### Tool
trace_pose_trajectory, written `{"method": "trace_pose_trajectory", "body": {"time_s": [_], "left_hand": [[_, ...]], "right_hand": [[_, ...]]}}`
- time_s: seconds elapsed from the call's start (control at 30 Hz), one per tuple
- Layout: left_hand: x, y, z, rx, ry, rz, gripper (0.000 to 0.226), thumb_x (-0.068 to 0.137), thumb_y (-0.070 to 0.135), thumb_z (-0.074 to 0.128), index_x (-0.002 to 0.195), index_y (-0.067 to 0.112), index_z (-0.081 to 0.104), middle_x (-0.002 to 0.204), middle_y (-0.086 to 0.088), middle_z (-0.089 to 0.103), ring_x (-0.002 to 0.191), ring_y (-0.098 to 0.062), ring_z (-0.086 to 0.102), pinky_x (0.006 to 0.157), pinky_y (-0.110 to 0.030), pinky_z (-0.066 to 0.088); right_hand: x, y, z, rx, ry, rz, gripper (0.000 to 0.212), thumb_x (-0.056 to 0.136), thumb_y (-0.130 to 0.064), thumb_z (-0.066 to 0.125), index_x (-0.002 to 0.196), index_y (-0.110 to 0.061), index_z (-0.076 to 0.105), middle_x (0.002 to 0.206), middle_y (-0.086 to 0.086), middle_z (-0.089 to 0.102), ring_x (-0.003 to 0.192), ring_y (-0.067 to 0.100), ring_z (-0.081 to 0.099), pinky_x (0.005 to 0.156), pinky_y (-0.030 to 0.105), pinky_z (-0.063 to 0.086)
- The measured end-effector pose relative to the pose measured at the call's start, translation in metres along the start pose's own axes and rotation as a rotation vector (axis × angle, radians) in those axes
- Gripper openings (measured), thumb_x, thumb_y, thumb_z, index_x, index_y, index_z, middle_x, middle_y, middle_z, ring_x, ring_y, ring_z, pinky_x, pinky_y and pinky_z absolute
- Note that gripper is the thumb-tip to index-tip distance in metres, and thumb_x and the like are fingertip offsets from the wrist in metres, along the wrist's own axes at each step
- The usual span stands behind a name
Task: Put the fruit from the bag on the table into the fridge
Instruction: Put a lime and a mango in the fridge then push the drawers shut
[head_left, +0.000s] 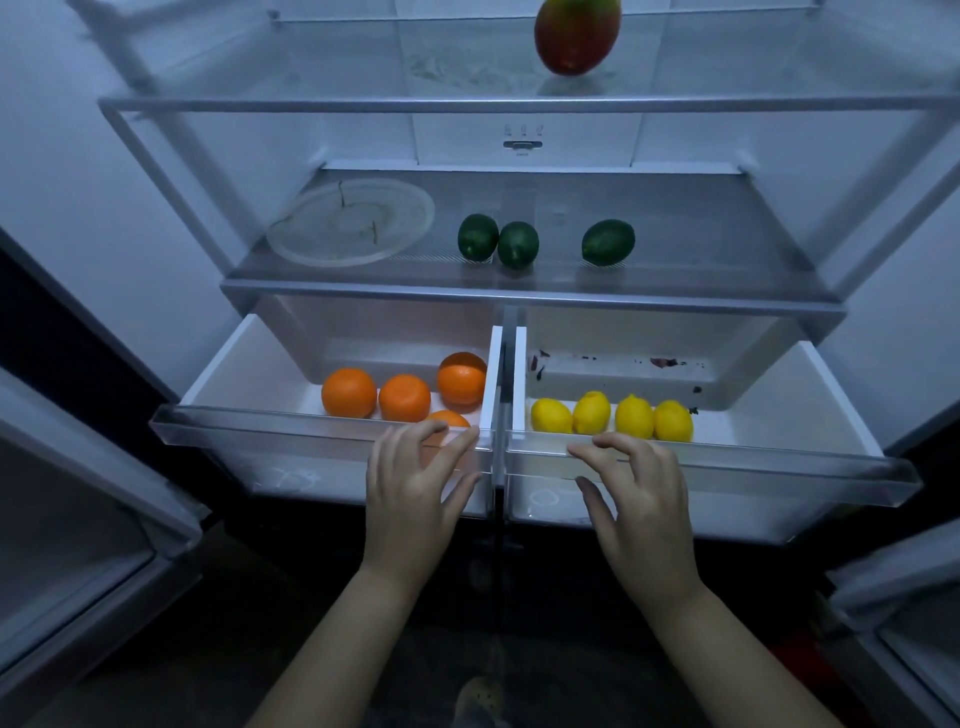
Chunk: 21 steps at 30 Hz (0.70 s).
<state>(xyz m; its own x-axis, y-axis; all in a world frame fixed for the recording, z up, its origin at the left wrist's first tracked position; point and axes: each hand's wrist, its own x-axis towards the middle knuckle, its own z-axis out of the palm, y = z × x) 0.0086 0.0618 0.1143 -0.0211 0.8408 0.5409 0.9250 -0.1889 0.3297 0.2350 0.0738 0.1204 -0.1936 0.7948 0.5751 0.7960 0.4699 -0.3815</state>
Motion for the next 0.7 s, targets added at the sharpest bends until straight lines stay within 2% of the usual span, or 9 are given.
{"method": "trace_pose_trajectory", "body": {"time_s": [0.33,0.47,0.7], "left_hand": [[-0.001,-0.002,0.008,-0.105,0.042,-0.014,0.043,0.078,0.024,0.074,0.119,0.022,0.065,0.118,-0.006,0.055,0.115,-0.026,0.046,0.096,-0.047,0.043],[-0.002,-0.005,0.010,-0.111,0.070,0.020,0.038,0.082,0.027,0.071,0.119,0.022,0.064,0.119,-0.005,0.053,0.116,-0.025,0.044,0.095,-0.051,0.042],[0.000,-0.009,0.017,-0.103,0.092,0.056,0.038,0.083,0.030,0.066,0.120,0.021,0.063,0.120,-0.004,0.052,0.115,-0.026,0.046,0.099,-0.048,0.039]], "right_hand": [[-0.002,0.006,0.005,0.040,0.025,-0.038,0.044,0.076,-0.005,0.075,0.117,-0.017,0.066,0.115,0.005,0.057,0.105,0.023,0.049,0.090,0.035,0.040],[-0.002,0.008,0.006,0.043,0.026,-0.052,0.043,0.077,-0.006,0.075,0.117,-0.017,0.066,0.116,0.005,0.057,0.106,0.022,0.048,0.090,0.034,0.040],[-0.002,0.008,0.007,0.037,0.028,-0.051,0.044,0.078,-0.007,0.075,0.119,-0.018,0.065,0.117,0.004,0.056,0.106,0.022,0.048,0.091,0.034,0.040]]}}
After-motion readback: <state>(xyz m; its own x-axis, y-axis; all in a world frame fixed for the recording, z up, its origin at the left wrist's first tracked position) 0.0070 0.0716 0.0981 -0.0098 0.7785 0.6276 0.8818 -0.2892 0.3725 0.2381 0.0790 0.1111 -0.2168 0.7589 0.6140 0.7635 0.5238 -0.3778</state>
